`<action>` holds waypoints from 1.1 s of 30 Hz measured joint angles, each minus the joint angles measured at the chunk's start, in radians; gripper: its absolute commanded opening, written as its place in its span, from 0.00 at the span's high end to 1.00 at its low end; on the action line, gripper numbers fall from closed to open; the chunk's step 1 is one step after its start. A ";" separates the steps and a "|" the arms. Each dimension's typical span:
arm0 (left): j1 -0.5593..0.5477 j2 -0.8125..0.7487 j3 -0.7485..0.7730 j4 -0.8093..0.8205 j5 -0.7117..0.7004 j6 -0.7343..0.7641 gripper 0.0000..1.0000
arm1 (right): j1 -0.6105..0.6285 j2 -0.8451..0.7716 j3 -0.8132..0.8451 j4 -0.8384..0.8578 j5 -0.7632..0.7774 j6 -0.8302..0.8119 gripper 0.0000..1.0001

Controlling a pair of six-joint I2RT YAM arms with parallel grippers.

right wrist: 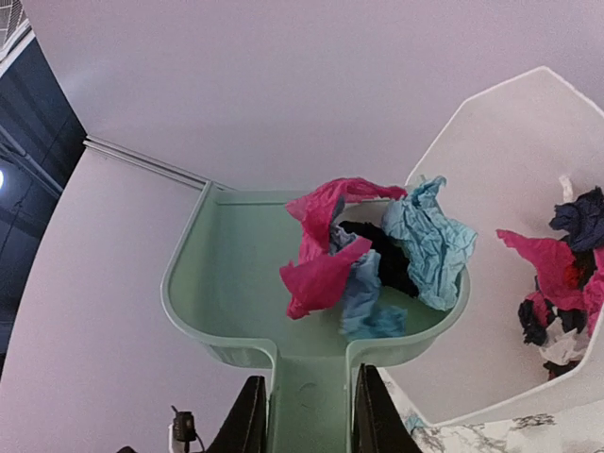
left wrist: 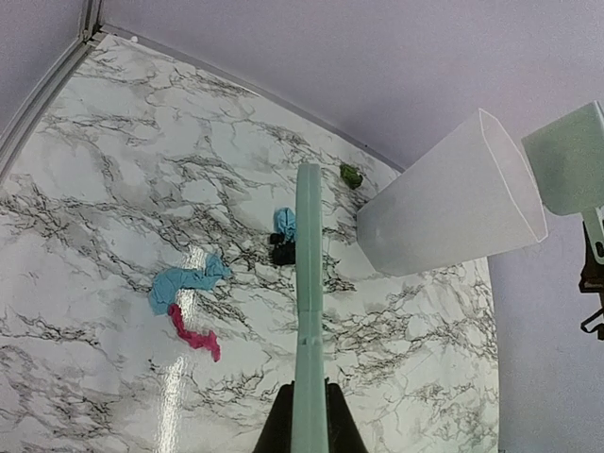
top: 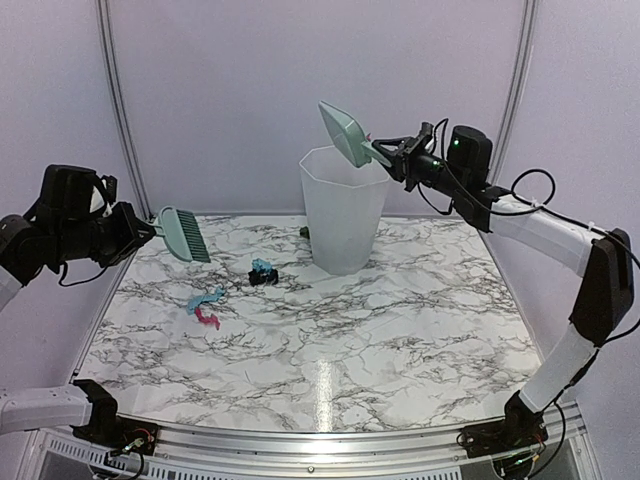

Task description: Sweep away the paper scraps from the table

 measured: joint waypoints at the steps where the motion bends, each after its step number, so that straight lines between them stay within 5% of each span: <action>1: 0.000 0.003 0.000 0.000 0.000 0.000 1.00 | -0.003 0.000 -0.006 0.020 -0.008 0.028 1.00; 16: 0.000 0.098 0.035 -0.002 0.002 -0.021 1.00 | -0.017 0.031 -0.112 0.370 -0.066 0.428 1.00; 33: 0.000 0.317 0.195 0.060 0.007 -0.107 1.00 | -0.017 0.041 -0.117 0.416 0.027 0.758 1.00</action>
